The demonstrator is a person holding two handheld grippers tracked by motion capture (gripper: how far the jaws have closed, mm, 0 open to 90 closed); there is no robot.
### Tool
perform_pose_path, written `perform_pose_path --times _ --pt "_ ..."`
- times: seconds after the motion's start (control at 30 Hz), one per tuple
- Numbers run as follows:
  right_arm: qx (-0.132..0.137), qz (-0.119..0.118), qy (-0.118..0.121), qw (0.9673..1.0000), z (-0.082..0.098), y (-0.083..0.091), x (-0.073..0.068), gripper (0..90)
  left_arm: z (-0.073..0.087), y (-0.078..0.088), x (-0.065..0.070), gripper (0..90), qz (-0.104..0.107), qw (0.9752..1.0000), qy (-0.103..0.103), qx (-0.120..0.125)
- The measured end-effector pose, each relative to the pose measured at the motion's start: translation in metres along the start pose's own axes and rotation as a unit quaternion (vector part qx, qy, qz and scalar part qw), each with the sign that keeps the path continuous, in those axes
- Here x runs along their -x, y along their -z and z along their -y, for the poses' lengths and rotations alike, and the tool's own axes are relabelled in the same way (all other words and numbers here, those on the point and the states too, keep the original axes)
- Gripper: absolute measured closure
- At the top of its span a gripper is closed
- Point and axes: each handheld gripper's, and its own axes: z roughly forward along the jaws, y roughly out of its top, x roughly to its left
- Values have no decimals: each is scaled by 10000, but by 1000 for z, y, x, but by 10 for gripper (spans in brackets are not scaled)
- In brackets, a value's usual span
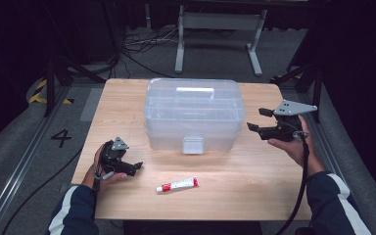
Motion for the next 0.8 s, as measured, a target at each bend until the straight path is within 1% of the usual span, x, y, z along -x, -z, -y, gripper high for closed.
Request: perform_pose_path --times 0.13,0.27,0.37,0.43,0.53,0.57,0.67,0.8 --pt "106 -17 72 9999 -15 1 -2 307 0 0 0 6 -1 10000 1 1" --pt "184 -16 126 9997 -26 -3 -2 351 0 0 0 6 -9 10000 12 -1" --pt "158 -25 132 9998 -30 -6 -1 351 0 0 0 6 -19 10000 -4 -6" --pt "146 -26 154 9998 -37 -10 -2 351 0 0 0 6 -20 10000 -4 -7" --pt "166 -46 172 9997 -41 -14 -2 353 0 0 0 6 -22 10000 -3 -8" --pt "145 -17 193 9997 -43 -16 -3 359 0 0 0 6 -24 10000 -1 -8" --pt "127 -53 237 9996 -48 -22 -5 374 0 0 0 6 -23 10000 -3 -6" --pt "147 -54 274 9995 -54 -26 -6 397 0 0 0 6 -23 10000 -2 -7"
